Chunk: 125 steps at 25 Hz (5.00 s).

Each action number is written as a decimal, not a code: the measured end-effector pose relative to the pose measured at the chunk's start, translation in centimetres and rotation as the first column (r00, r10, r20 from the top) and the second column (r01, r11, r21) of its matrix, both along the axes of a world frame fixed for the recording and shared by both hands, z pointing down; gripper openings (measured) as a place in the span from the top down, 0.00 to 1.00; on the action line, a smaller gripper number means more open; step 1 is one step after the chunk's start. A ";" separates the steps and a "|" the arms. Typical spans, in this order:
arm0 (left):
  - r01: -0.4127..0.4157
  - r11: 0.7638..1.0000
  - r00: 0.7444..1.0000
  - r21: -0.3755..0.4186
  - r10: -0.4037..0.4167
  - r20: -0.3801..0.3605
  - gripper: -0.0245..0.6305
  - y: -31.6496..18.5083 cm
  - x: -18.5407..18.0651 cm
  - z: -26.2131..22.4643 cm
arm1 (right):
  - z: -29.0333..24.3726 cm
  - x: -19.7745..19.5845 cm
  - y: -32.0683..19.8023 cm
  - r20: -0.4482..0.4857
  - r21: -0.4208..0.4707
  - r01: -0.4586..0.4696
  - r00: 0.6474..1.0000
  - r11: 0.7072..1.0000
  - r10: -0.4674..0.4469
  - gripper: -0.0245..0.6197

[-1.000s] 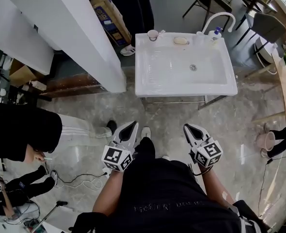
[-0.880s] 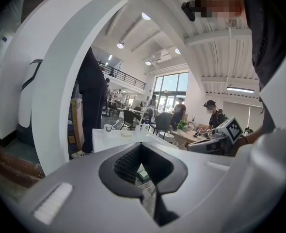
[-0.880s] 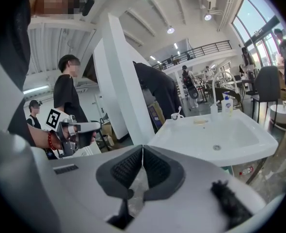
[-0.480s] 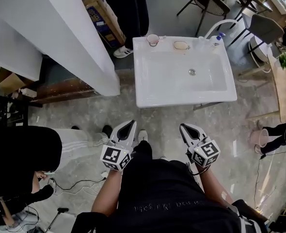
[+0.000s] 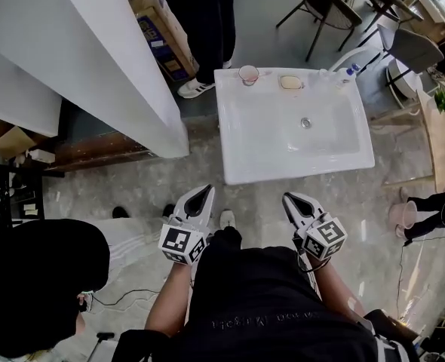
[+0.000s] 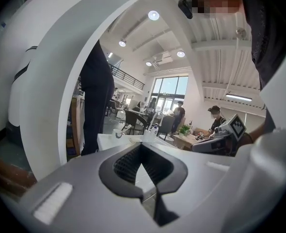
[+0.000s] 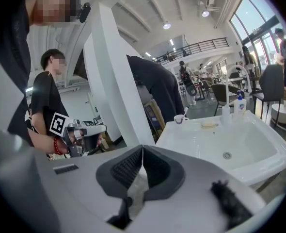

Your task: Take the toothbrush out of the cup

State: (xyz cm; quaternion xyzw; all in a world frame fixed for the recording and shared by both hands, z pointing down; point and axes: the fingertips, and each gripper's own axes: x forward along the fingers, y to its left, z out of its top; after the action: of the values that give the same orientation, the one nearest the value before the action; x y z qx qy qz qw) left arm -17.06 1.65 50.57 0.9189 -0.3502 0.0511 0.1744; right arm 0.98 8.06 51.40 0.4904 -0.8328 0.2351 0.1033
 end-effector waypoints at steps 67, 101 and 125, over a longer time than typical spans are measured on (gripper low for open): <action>0.251 0.968 0.960 0.011 -0.251 0.123 0.95 -14.0 11.0 -1.6 | 2.1 11.1 -22.9 0.037 0.065 0.278 0.959 0.958 -0.281 0.94; 0.047 0.998 0.996 -0.030 -0.045 0.075 0.95 -17.7 14.9 0.8 | 8.6 7.4 -34.0 -0.131 -0.010 0.247 0.960 0.969 -0.246 0.85; 0.064 0.997 0.993 -0.051 -0.059 0.103 0.95 -19.2 15.8 1.3 | 11.0 6.9 -41.5 -0.132 -0.004 0.252 0.959 0.968 -0.250 0.82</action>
State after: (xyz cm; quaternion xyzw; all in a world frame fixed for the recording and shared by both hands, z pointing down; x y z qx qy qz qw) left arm -1.28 -17.50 51.90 0.8988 -0.3854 0.1018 0.1826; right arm 7.85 -33.46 62.42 0.3958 -0.8812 0.1820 0.1837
